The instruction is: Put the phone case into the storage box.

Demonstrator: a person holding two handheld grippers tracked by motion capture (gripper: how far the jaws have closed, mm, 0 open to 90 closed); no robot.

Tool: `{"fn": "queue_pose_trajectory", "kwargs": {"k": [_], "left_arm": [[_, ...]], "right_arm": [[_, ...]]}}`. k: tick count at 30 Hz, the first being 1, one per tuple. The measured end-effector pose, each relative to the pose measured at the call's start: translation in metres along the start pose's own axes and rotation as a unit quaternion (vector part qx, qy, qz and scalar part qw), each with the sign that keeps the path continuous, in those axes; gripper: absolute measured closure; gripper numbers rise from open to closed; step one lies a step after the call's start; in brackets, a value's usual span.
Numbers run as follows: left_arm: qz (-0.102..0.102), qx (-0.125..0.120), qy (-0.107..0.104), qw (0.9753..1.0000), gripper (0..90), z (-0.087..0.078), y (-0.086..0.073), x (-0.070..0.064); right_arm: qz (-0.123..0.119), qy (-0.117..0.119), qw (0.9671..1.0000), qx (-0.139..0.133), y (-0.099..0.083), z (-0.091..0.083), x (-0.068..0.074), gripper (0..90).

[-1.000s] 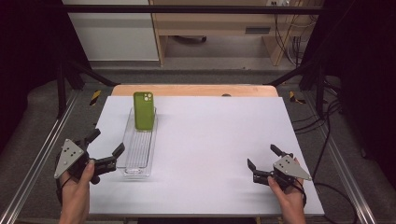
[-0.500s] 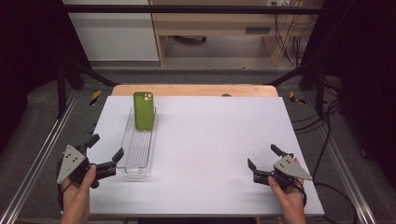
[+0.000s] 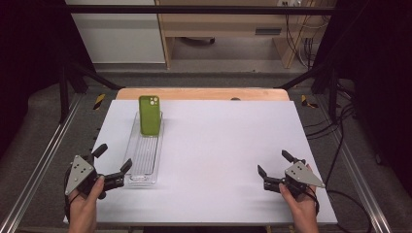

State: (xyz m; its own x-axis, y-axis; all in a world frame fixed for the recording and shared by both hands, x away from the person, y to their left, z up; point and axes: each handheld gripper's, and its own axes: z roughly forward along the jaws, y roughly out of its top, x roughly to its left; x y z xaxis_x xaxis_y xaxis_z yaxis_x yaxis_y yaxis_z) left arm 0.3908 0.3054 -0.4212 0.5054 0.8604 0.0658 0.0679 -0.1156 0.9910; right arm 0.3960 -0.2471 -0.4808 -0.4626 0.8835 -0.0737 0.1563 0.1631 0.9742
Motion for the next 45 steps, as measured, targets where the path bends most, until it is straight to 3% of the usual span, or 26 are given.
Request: {"fn": "queue_pose_trajectory", "kwargs": {"k": [17,24,34,40,45], "left_arm": [[0.003,0.007,-0.009,0.9999,2.5,-0.001,-0.016,-0.001],[0.006,0.001,-0.003,1.0,2.6,-0.001,-0.024,0.005],[-0.005,-0.002,-0.001,1.0,2.5,-0.005,-0.038,0.013],[-0.002,-0.005,-0.014,0.9999,2.4,-0.005,-0.043,0.009],[0.003,-0.007,-0.021,0.9997,1.7,-0.002,-0.039,-0.002]], "right_arm": [[0.0,0.001,1.0,0.001,0.0,0.0,0.0,3.4],[-0.001,0.001,1.0,0.001,0.0,0.0,0.0,3.3],[-0.003,0.001,1.0,0.002,0.0,0.001,0.001,3.3],[-0.004,0.001,1.0,0.003,-0.001,0.001,0.001,3.3],[-0.006,0.0,1.0,0.006,-0.001,0.001,0.001,3.3]]}}
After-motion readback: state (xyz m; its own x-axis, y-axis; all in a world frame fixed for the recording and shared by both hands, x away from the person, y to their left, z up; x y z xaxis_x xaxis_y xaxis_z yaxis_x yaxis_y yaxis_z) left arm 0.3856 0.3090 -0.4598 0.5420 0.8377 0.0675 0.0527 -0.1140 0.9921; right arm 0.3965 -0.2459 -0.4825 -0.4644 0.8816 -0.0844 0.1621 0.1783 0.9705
